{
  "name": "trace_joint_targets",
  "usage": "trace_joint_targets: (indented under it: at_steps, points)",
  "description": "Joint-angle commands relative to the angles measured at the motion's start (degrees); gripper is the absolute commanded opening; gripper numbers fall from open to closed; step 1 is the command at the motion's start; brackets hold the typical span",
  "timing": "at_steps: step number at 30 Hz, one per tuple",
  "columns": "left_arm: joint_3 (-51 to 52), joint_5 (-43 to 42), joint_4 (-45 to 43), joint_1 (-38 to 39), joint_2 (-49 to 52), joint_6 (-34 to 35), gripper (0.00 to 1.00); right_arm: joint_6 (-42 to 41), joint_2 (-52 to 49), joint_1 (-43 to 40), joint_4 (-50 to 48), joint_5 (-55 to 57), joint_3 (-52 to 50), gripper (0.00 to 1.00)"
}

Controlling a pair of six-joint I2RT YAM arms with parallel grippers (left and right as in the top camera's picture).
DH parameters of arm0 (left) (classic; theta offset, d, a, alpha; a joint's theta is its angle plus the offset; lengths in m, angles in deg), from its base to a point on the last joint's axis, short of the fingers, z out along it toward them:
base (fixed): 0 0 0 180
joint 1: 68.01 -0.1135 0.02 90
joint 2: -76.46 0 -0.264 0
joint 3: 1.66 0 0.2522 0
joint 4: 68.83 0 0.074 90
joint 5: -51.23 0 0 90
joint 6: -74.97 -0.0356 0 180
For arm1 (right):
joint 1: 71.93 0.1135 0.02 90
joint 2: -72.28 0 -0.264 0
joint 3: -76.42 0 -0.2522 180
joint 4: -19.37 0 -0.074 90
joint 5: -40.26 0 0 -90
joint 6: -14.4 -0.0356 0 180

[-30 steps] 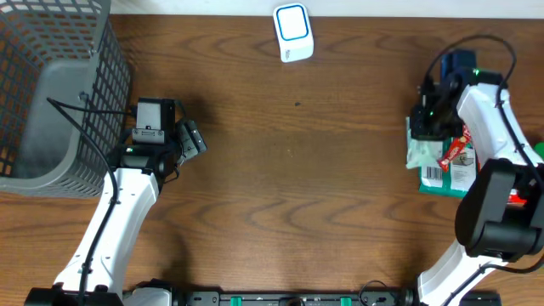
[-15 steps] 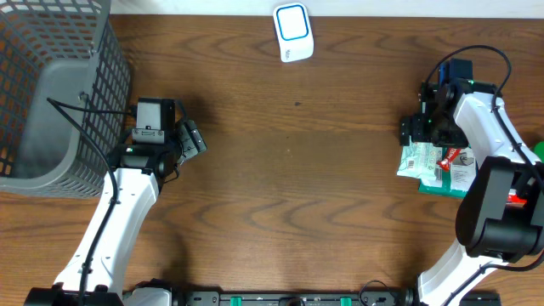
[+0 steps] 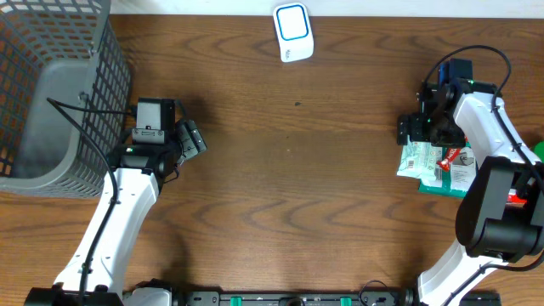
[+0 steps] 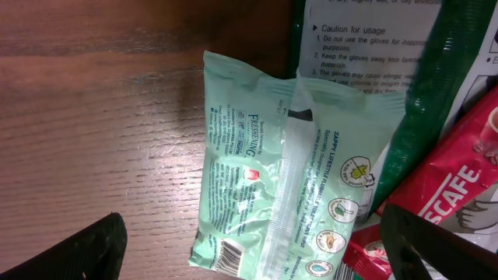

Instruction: Scan the item barcode

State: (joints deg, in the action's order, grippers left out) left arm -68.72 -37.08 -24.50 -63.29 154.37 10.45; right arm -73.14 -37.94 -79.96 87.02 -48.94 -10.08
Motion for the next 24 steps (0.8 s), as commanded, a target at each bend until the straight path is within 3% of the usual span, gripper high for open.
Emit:
trace_joint_targets:
  at_steps: [1, 17, 24]
  points:
    - [-0.4, 0.5, 0.0, -0.2, 0.0, -0.1, 0.88, -0.3, 0.5, 0.2, -0.2, -0.7, -0.3, 0.99]
    - [-0.4, 0.5, 0.0, -0.2, 0.0, -0.1, 0.88, -0.3, 1.2, 0.3, -0.2, -0.7, -0.3, 0.99]
    - [-0.4, 0.5, 0.0, -0.2, 0.0, -0.1, 0.88, -0.3, 16.7, 5.3, -0.2, -0.7, -0.2, 0.99]
